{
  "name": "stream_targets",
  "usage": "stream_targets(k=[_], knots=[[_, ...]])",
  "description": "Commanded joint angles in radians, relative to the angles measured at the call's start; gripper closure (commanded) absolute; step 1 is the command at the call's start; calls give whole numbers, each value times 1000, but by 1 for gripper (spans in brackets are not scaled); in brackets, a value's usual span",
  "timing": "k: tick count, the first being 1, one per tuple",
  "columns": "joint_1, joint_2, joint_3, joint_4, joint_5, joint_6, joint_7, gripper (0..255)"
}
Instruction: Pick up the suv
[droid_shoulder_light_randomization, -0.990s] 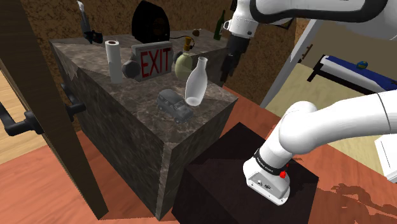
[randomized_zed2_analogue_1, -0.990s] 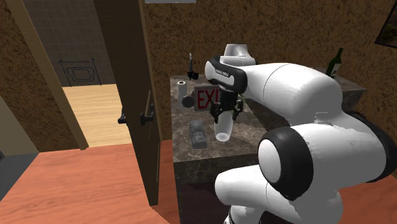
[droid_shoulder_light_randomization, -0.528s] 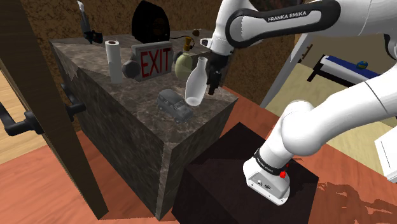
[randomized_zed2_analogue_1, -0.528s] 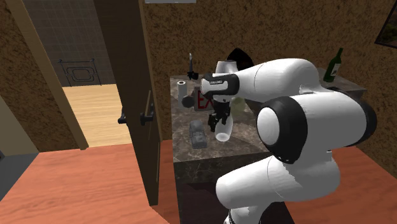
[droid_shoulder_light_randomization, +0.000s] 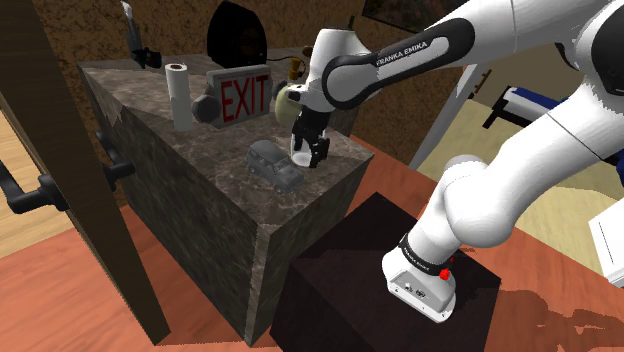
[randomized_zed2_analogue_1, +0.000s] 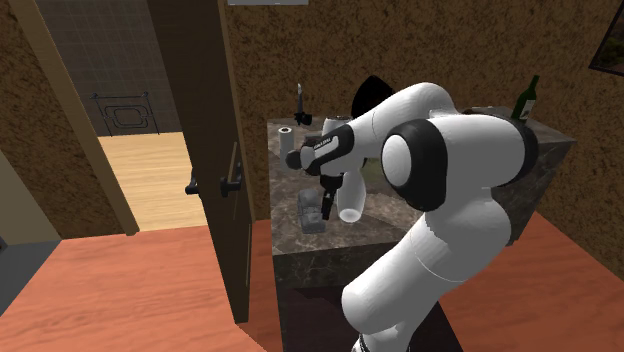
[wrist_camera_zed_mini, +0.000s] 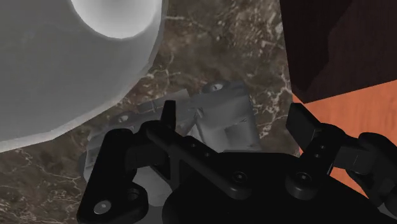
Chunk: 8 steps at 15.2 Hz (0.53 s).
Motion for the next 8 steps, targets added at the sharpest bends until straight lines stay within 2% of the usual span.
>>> stream_targets(k=[1, 6, 8], knots=[[8, 17, -1, -13, 4, 32, -21, 0], [14, 75, -9, -45, 19, 121, -37, 0], [14, 75, -9, -46, 19, 121, -37, 0]])
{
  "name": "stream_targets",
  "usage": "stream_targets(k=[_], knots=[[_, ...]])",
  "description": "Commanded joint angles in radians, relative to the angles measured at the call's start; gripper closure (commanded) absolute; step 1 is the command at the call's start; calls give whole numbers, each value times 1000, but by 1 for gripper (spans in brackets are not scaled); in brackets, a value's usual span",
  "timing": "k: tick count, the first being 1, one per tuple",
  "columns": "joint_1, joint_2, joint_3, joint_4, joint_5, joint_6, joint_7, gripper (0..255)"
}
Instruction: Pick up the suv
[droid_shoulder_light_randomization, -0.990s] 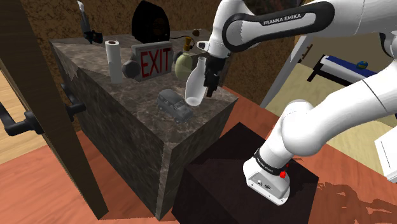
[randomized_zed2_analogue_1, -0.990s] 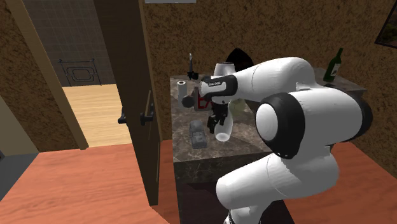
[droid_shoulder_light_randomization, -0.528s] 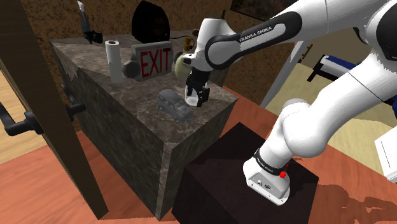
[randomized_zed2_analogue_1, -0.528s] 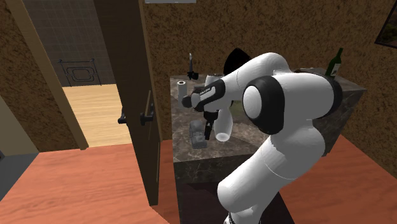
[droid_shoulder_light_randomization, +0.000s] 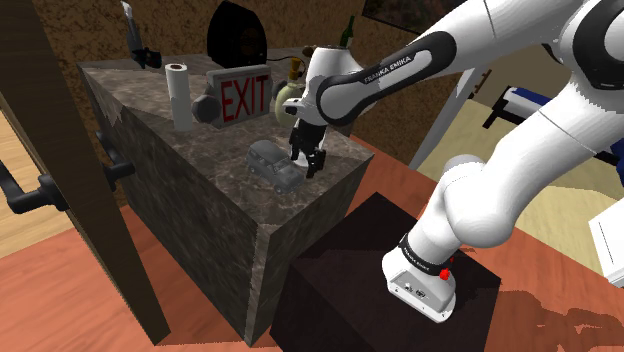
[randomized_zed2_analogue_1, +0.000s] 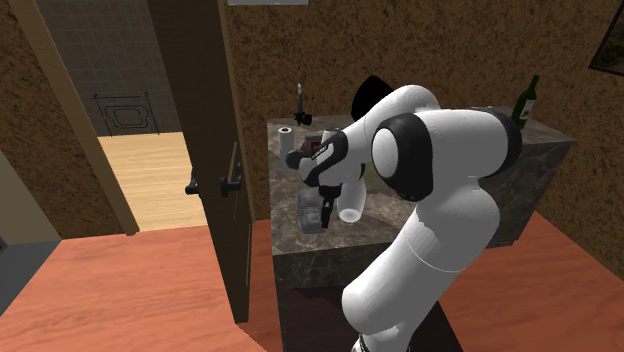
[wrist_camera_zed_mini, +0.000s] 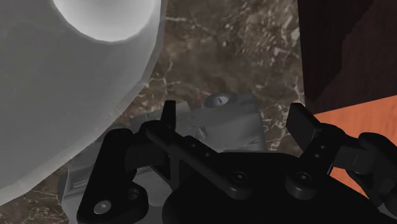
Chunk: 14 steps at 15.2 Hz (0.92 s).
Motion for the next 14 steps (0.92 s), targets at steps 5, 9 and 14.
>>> stream_targets(k=[5, 9, 14], knots=[[0, 4, -1, -2, 1, 7, -1, 255], [0, 4, -1, -2, 1, 7, -2, 255], [-3, -39, 5, 18, -10, -55, 11, 255]])
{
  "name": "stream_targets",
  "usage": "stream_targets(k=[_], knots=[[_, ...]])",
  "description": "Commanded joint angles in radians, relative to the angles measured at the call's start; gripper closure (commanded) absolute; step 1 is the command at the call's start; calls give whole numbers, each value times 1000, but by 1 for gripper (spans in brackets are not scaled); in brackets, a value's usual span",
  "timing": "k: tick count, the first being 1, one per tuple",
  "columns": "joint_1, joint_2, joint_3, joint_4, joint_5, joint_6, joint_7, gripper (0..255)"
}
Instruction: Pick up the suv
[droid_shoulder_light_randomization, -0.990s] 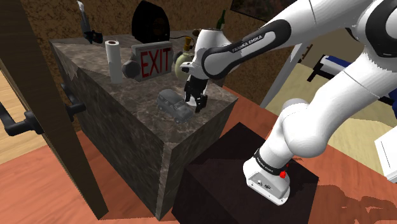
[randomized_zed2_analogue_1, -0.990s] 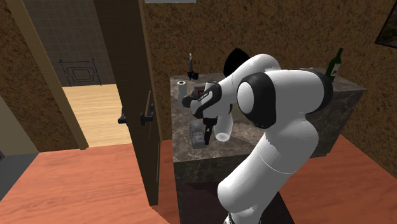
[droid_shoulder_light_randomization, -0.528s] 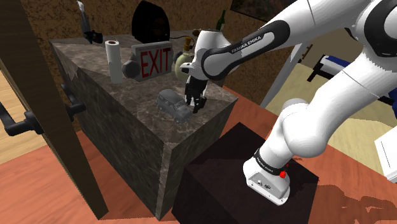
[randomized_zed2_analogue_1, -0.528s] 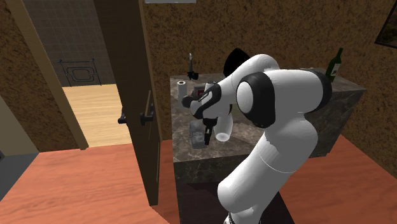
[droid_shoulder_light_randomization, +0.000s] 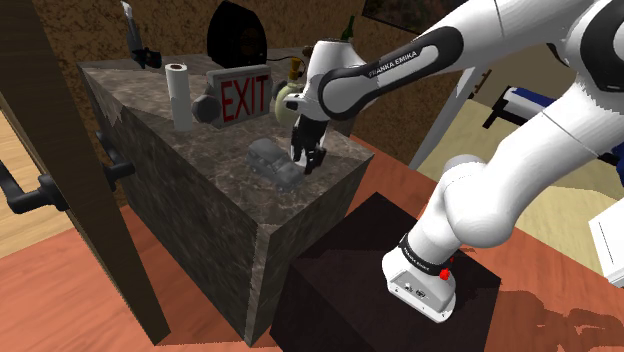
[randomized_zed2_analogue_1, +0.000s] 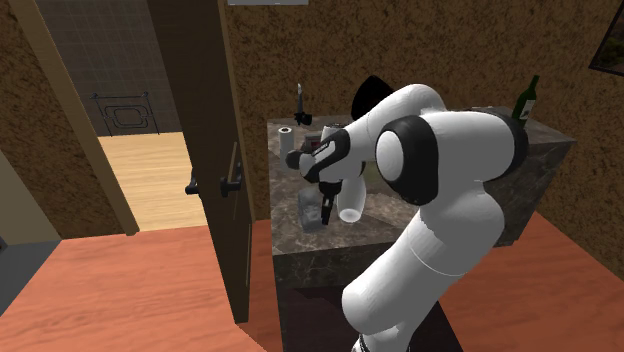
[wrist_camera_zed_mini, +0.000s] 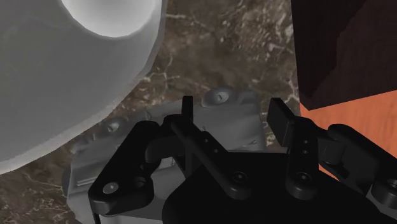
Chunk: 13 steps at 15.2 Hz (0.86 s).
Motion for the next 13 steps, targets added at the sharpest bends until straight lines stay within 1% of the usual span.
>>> stream_targets(k=[1, 11, 13], knots=[[-2, -20, 2, 11, -5, -30, 5, 255], [-8, -101, 15, 85, -19, -184, 25, 255], [-8, -102, 15, 86, -19, -187, 25, 255]])
